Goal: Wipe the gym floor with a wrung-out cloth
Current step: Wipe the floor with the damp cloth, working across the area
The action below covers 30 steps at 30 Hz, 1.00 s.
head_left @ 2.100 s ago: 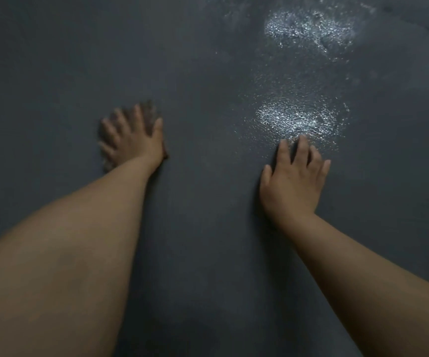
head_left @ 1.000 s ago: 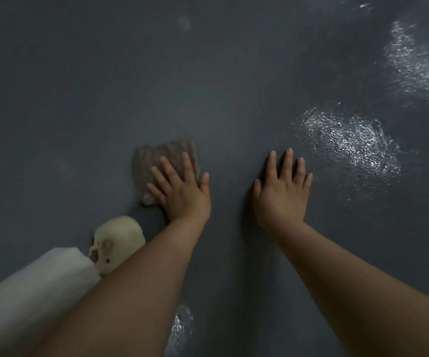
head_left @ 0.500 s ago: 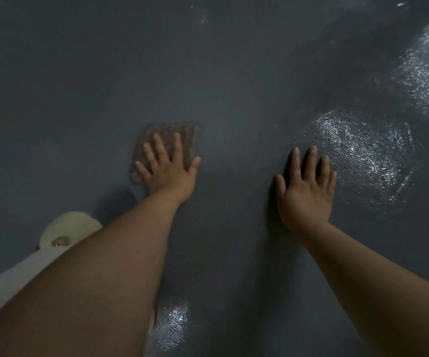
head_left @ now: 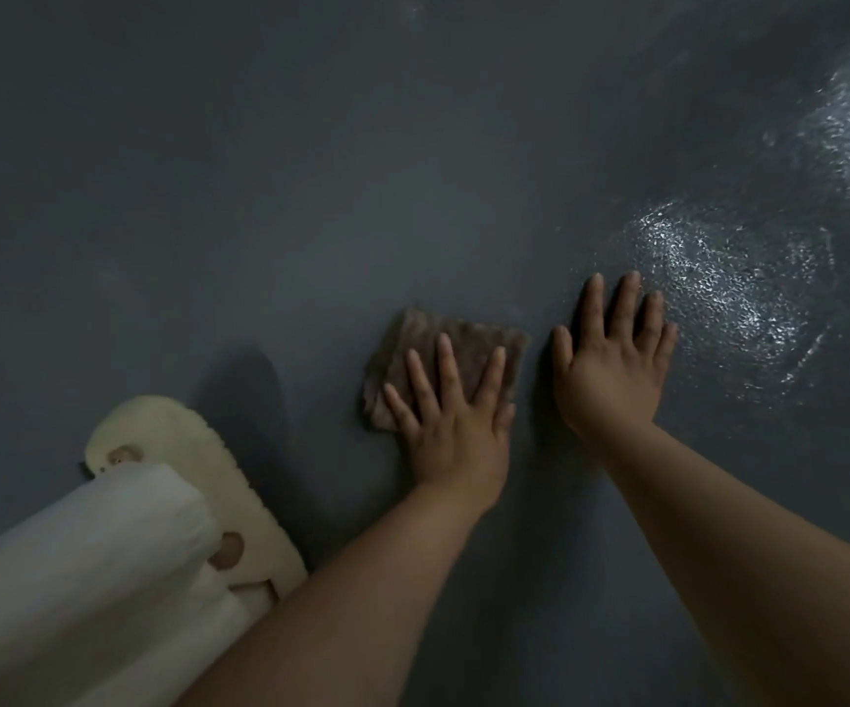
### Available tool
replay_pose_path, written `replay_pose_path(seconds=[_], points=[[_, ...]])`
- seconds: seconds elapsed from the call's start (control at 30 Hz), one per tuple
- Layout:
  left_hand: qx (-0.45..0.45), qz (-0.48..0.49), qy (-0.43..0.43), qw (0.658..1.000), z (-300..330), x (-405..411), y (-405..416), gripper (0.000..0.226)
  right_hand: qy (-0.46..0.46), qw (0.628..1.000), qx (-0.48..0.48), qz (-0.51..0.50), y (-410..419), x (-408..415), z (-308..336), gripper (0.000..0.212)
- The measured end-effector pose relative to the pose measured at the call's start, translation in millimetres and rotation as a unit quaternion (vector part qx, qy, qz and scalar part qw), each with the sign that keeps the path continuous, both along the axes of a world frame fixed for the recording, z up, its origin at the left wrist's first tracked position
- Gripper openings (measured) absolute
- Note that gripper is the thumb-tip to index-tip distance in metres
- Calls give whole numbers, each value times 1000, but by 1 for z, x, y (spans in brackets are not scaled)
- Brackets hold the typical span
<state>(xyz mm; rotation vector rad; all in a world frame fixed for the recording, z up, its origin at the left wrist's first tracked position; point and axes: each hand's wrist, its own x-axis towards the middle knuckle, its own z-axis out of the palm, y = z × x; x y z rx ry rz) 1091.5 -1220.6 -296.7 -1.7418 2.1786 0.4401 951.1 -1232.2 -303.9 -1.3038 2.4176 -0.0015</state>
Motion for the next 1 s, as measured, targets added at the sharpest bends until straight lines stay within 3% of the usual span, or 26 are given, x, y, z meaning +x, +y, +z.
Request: replay_pose_path(seconds=[0.1,0.13,0.3,0.47,0.57,0.63,0.7,0.77,0.83,0.9,0.97,1.0], points=[[-55,-118,-13,991,-8,19,-32,57,0,1000,-2,0,0,0,0,63],[-48,-111,-10,993,-9,26,-46,59,0,1000,-3,0,0,-1,1,63],[-33,121,-19,992,-6,63,-97,59,-12,1000,-2,4,1,-5,5,63],[-39,363,-11,931,-3,79,-75,61,-20,1000,-6,13,4,-8,8,63],[-10,408,-12,913,-2,56,-33,61,-25,999,-10,25,7,-9,10,62],[-5,354,-21,935,-3,34,13,62,-33,999,-14,31,7,-11,12,61],[-48,214,3,976,-3,17,67,64,-43,998,-17,34,8,-13,13,60],[3,41,9,999,0,11,111,65,-50,998,-22,38,12,-15,14,59],[46,-107,18,993,-1,24,118,64,-58,997,-26,42,18,-15,15,58],[13,-228,45,973,-8,43,94,61,-67,996,-36,36,27,-11,16,56],[-37,-266,33,963,-17,57,64,59,-72,996,-47,26,39,-6,17,54],[-60,-234,16,970,-18,62,50,58,-72,996,-49,25,47,-3,17,53]])
